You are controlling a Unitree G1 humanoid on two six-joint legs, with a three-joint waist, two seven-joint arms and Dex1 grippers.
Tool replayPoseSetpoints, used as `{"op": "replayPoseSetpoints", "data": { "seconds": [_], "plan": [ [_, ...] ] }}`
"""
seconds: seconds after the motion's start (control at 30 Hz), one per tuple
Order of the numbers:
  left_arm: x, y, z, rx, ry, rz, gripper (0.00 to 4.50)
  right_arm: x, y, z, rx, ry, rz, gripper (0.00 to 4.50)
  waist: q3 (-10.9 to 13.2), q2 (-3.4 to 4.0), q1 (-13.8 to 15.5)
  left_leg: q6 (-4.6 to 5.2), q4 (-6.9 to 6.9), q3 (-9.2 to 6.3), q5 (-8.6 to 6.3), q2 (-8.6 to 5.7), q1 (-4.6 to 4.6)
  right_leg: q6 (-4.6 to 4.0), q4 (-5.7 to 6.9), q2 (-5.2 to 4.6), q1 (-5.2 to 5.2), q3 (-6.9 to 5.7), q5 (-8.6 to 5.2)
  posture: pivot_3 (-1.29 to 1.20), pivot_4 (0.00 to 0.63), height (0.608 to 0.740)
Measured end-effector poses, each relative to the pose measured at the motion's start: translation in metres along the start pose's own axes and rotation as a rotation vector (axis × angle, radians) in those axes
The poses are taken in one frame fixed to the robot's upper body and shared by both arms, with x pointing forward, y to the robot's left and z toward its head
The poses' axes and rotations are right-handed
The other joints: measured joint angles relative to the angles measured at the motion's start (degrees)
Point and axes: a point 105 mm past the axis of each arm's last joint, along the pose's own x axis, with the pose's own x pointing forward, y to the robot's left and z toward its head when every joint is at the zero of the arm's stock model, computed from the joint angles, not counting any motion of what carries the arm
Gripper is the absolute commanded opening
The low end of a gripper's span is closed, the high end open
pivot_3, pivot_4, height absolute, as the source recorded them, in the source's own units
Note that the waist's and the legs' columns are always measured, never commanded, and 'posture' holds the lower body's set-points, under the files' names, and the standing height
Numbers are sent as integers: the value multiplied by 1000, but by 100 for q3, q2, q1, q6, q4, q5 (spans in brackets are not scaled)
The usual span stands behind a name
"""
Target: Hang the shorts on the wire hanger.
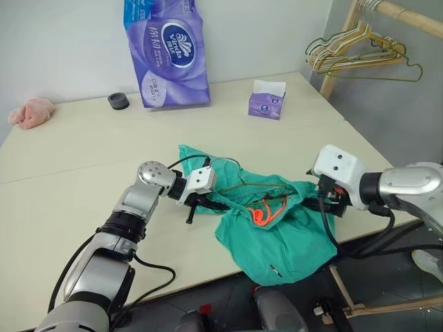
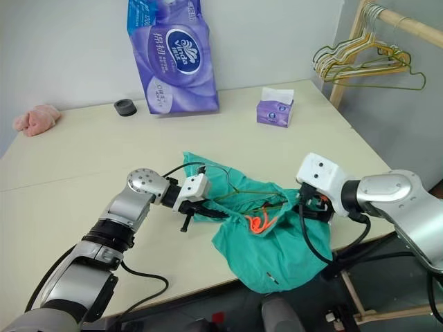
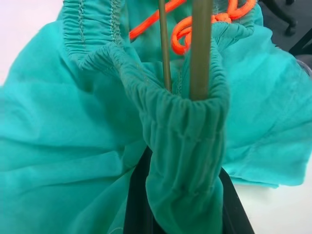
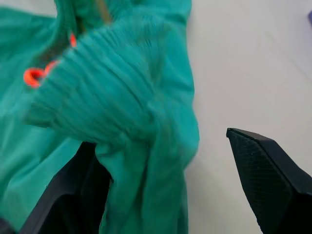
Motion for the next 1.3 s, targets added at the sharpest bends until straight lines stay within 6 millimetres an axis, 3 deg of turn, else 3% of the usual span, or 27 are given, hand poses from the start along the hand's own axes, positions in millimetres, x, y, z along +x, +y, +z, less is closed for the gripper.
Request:
{"op": "replayPoseSetpoints", "data": {
  "seconds": [0.17,0.37,0.47,0.8,0.83,1.13,1.27,1.3],
  "plan": [
    [-1,3,10,18,-2,1,0,5,5,6,-39,-12,52,3809,0,0,-13,0,0,1,0,2,0,0,0,2,0,1,0,-316,63,740],
    [-2,3,13,40,1,1,0,17,-3,2,-52,6,64,3809,0,0,-8,0,0,-2,0,0,0,0,-1,-2,0,1,0,-308,63,740],
    [-2,3,13,43,2,1,0,19,-9,2,-62,15,66,3267,0,0,-9,0,0,-4,0,0,0,0,-1,-1,0,0,0,-306,63,740],
    [1,9,7,75,4,59,0,25,-1,-5,-74,48,166,43,0,0,-4,0,1,-8,0,0,0,0,0,-3,0,-1,0,-303,65,740],
    [2,10,6,70,-1,67,0,25,-1,-5,-79,51,166,43,0,0,-3,0,1,-8,0,1,0,0,0,-3,0,-1,0,-303,65,740],
    [-6,21,6,28,-63,150,2524,30,3,-1,-32,20,193,0,0,0,-3,0,3,-9,0,0,0,-1,2,-5,-1,-2,0,-302,68,740],
    [-20,34,0,9,-55,233,3682,26,1,1,-3,-3,187,0,0,0,-2,0,3,-10,0,-1,0,0,3,-5,-1,-3,1,-296,68,740],
    [-25,38,-2,10,-50,256,3682,25,0,1,4,-6,180,0,0,0,-2,0,3,-9,0,-1,0,0,3,-5,-1,-3,0,-296,68,740]
  ]
}}
